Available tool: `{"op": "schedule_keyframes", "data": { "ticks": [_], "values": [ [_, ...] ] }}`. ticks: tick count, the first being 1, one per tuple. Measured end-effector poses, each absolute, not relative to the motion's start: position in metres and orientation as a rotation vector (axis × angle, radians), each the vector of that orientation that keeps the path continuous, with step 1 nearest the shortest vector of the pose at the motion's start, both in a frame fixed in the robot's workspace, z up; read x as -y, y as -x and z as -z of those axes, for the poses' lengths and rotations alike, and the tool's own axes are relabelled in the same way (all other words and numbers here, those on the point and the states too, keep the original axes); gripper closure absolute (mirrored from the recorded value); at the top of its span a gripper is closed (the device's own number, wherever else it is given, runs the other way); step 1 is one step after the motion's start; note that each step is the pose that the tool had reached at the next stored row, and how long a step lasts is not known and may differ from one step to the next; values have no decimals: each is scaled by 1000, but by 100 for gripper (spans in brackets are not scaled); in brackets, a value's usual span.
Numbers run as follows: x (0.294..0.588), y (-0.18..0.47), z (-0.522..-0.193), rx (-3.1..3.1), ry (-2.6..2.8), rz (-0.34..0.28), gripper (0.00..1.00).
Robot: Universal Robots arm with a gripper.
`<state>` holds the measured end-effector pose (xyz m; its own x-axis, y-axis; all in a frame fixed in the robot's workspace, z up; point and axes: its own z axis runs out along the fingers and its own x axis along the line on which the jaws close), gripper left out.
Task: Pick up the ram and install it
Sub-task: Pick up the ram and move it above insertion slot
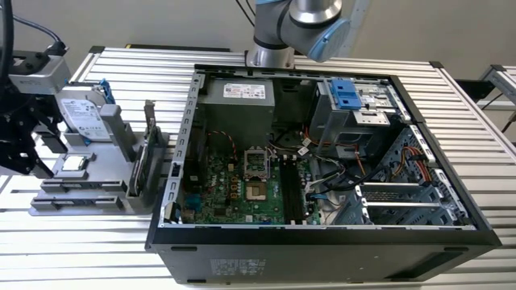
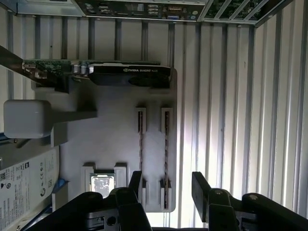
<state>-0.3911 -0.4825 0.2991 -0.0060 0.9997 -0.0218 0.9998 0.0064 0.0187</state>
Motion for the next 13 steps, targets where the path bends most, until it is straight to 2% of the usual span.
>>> {"op": "schedule_keyframes", "data": {
  "ticks": [13],
  "values": [
    [486,391,-290,-2209,-2193,3,0]
  ]
}}
